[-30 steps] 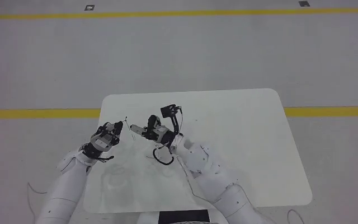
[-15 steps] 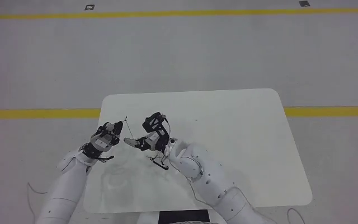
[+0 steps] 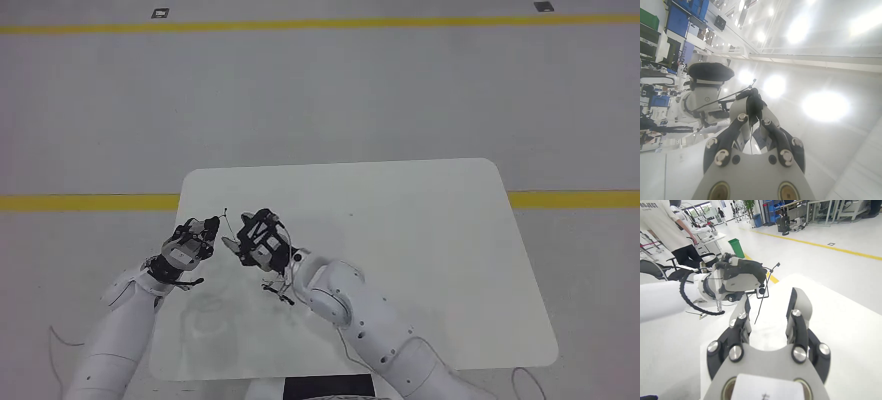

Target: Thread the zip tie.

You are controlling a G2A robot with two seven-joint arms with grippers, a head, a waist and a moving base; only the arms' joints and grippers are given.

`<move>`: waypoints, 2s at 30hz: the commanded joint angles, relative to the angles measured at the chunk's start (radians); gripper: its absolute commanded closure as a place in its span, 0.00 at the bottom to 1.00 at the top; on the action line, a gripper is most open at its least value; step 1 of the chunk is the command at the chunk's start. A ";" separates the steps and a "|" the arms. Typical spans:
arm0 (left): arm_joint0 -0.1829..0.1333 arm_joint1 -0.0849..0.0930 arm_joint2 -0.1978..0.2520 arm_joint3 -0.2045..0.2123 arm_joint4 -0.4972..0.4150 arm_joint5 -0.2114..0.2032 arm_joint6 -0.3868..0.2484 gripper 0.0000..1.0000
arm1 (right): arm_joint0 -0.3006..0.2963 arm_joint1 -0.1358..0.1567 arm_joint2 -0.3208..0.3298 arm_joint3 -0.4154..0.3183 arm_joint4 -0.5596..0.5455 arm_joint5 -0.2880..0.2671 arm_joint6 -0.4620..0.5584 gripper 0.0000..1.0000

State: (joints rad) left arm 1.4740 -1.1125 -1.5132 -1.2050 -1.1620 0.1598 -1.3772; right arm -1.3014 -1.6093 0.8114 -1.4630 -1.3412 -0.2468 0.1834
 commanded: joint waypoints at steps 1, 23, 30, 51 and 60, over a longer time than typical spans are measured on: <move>0.000 0.000 0.000 0.000 0.000 0.000 0.000 1.00 | 0.004 -0.001 -0.008 0.002 -0.013 0.012 -0.004 0.73; 0.000 0.000 0.000 0.000 0.000 0.000 0.000 1.00 | 0.007 0.006 -0.029 0.017 -0.034 0.050 -0.020 1.00; 0.000 0.000 0.000 0.000 0.000 0.000 0.000 1.00 | 0.009 0.008 -0.028 0.030 -0.020 0.048 -0.019 1.00; 0.000 0.000 0.000 0.000 0.000 0.000 0.000 1.00 | 0.013 0.014 -0.038 0.039 0.003 0.036 -0.029 0.21; 0.000 0.000 0.000 0.000 0.000 0.000 0.000 1.00 | 0.008 0.019 -0.036 0.021 0.001 0.033 -0.038 0.33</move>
State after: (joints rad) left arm 1.4739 -1.1125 -1.5132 -1.2050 -1.1620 0.1598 -1.3772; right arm -1.2934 -1.5903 0.7751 -1.4412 -1.3409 -0.2145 0.1462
